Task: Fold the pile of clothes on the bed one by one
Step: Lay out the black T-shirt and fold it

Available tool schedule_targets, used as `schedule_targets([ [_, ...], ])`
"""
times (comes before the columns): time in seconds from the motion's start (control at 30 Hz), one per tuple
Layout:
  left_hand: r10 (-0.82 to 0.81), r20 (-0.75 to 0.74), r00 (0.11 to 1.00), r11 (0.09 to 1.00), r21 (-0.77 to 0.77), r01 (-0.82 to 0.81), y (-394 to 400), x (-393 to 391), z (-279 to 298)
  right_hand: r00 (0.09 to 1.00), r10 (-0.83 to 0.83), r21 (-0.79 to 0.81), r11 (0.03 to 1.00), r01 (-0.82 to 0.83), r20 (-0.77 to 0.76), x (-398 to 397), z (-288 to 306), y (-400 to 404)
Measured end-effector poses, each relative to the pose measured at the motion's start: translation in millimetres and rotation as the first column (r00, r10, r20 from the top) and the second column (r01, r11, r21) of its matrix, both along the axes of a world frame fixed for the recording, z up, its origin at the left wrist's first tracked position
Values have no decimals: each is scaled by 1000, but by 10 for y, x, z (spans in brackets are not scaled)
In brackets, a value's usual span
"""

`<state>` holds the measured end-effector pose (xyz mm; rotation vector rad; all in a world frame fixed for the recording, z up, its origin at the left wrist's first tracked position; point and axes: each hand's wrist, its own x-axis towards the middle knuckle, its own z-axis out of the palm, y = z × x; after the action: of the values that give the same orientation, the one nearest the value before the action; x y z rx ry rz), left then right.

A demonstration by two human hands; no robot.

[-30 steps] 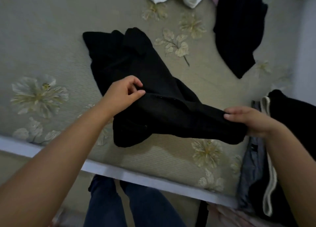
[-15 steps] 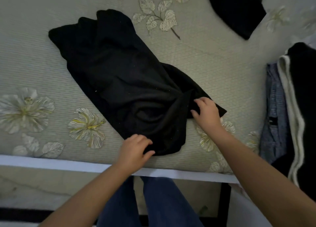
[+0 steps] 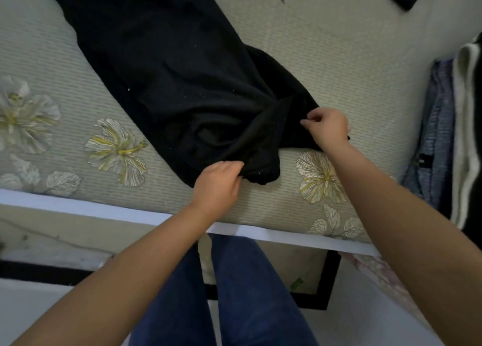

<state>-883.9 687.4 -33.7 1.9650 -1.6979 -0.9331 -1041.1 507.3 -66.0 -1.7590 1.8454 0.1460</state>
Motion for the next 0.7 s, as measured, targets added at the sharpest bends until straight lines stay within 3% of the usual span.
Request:
schedule_targets([
  [0.07, 138, -8, 990, 990, -19, -138, -27, 179, 169, 985, -4, -45, 999, 12, 170, -52, 156, -6],
  [0.17, 250, 26, 968, 955, -168, -243, -106, 486, 504, 972, 6, -138, 990, 27, 235, -159, 514, -46],
  [0.3, 68, 289, 955, 950, -311, 26, -276, 931, 952, 983, 130, -308, 948, -84, 129, -185, 1033, -206],
  [0.4, 152, 409, 900, 894, -445, 51, -446, 1255, 1296, 976, 218, -449, 871, -198, -8, -63, 1457, -340],
  [0.47, 322, 350, 880, 840, -534, -95, -599, 1409, 1576, 974, 226, -545, 815, -196, -12, 62, 1775, -394],
  [0.57, 548, 139, 825, 723, -574, -384, -806, 1560, 2051, 970, 210, -665, 743, -76, 124, 288, 2313, -377],
  [0.7, 626, -32, 779, 576, -655, -489, -878, 1747, 2769, 952, 219, -781, 624, 32, 214, 534, 3121, -266],
])
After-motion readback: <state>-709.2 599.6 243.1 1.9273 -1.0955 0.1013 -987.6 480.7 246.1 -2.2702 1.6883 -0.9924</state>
